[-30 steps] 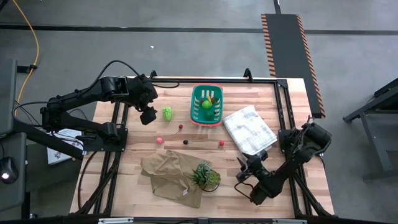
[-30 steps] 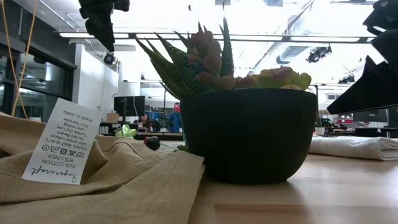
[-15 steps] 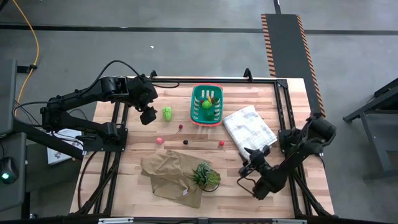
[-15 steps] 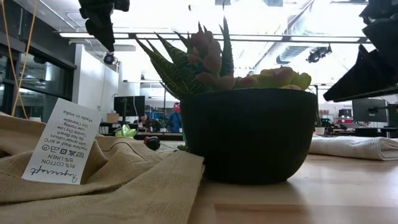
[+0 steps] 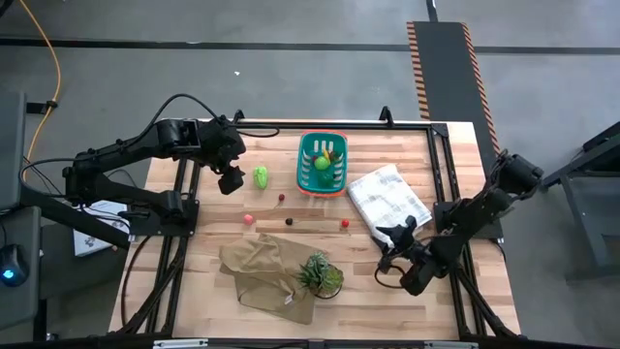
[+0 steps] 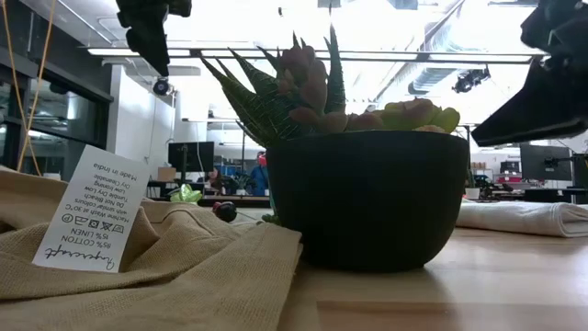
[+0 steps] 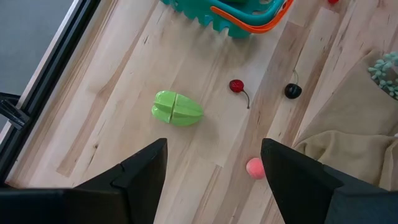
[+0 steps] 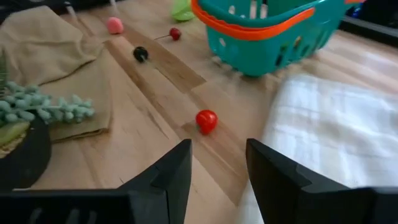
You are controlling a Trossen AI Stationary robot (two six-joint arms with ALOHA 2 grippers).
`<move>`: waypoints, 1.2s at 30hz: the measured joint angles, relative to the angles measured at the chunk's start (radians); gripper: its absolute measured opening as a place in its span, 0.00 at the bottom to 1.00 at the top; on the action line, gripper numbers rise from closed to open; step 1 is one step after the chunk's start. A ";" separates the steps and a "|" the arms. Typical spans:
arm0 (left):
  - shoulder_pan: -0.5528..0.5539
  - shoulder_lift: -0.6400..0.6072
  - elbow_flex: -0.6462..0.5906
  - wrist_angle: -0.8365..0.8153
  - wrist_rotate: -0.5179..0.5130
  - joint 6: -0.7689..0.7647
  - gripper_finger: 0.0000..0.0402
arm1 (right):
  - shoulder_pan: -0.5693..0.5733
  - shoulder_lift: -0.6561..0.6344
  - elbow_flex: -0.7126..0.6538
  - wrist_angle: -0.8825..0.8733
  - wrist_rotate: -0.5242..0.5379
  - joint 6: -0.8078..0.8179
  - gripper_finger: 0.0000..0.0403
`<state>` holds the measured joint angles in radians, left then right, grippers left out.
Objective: Pick and placing Produce into tupperware
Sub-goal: Put the red cherry into the green basket
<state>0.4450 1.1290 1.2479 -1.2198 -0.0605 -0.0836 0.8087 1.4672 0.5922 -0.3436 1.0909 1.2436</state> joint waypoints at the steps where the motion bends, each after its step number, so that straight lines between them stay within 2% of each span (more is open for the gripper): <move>1: 0.000 0.000 0.000 0.000 0.000 0.000 0.62 | -0.009 -0.001 -0.019 0.063 -0.006 -0.029 0.35; 7: 0.000 0.000 0.000 0.000 0.000 0.000 0.62 | -0.073 -0.001 -0.135 0.468 -0.069 -0.273 0.35; 10: 0.000 0.000 0.000 0.000 0.000 0.000 0.62 | -0.117 -0.001 -0.169 0.590 -0.130 -0.391 0.35; 15: 0.000 0.000 0.000 0.000 0.000 0.000 0.62 | -0.170 -0.001 -0.165 0.615 -0.193 -0.481 0.35; 21: 0.000 0.000 0.000 0.000 0.000 0.000 0.62 | -0.211 0.020 -0.163 0.628 -0.219 -0.519 0.35; 36: 0.000 0.000 0.000 0.000 0.000 0.000 0.62 | -0.260 0.168 -0.162 0.859 -0.279 -0.579 0.35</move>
<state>0.4450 1.1294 1.2480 -1.2198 -0.0603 -0.0837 0.5491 1.6351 0.4301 0.5153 0.8117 0.6649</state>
